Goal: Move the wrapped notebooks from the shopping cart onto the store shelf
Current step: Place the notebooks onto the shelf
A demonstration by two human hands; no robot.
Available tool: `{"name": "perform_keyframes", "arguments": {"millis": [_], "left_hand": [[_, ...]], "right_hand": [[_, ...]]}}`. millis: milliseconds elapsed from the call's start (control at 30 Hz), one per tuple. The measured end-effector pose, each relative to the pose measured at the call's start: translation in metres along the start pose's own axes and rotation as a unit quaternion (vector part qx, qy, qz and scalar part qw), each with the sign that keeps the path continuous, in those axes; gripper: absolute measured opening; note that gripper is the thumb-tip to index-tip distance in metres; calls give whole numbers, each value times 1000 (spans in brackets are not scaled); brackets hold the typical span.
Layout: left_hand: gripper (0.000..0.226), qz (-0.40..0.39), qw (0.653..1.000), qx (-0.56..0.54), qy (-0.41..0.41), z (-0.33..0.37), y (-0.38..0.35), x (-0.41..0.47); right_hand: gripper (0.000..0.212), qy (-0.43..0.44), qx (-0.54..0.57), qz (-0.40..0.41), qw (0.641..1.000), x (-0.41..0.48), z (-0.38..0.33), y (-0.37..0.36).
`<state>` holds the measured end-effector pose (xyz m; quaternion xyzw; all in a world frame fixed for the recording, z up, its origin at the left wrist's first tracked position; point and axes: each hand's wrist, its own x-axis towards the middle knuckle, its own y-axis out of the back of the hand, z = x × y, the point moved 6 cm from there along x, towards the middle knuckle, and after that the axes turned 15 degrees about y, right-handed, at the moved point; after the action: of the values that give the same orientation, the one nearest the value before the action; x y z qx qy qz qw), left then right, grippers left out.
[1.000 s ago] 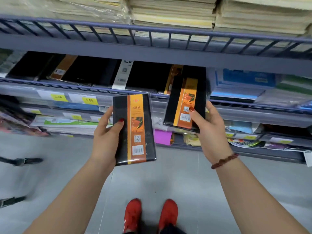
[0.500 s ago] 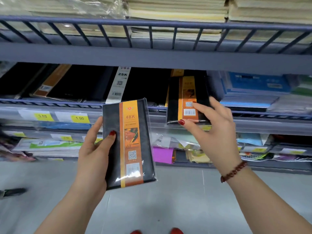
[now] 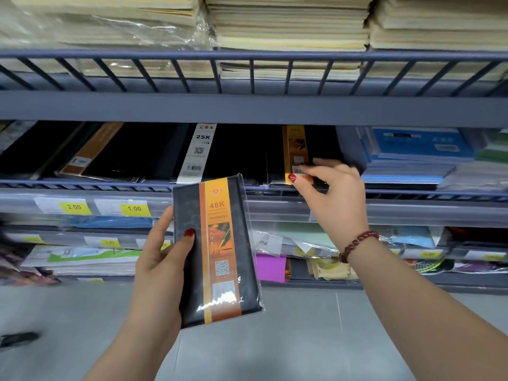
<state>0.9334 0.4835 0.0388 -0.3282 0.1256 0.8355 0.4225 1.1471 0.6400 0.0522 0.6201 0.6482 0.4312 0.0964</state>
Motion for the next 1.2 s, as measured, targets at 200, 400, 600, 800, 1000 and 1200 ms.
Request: {"name": "perform_keyframes", "arguments": {"millis": [200,400,600,800,1000,1200], "left_hand": [[40,-2,1000,-11,-6,6,-5,0],[41,-11,1000,-9,-27,15,-14,1],[41,-35,999,10,-39,24,-30,4],[42,-67,996,-11,-49,32,-70,20],[32,-166,977,86,-104,37,-112,11],[60,-157,955,200,-153,15,-101,8]], "right_hand": [[29,-9,20,40,999,-2,3,-7],[21,8,-6,35,999,-6,4,-11],[25,59,190,33,979,-28,-20,9],[58,-26,362,-93,927,-68,-39,0],[51,-143,442,32,885,-63,-13,9],[50,-181,422,60,886,-52,4,12]]}}
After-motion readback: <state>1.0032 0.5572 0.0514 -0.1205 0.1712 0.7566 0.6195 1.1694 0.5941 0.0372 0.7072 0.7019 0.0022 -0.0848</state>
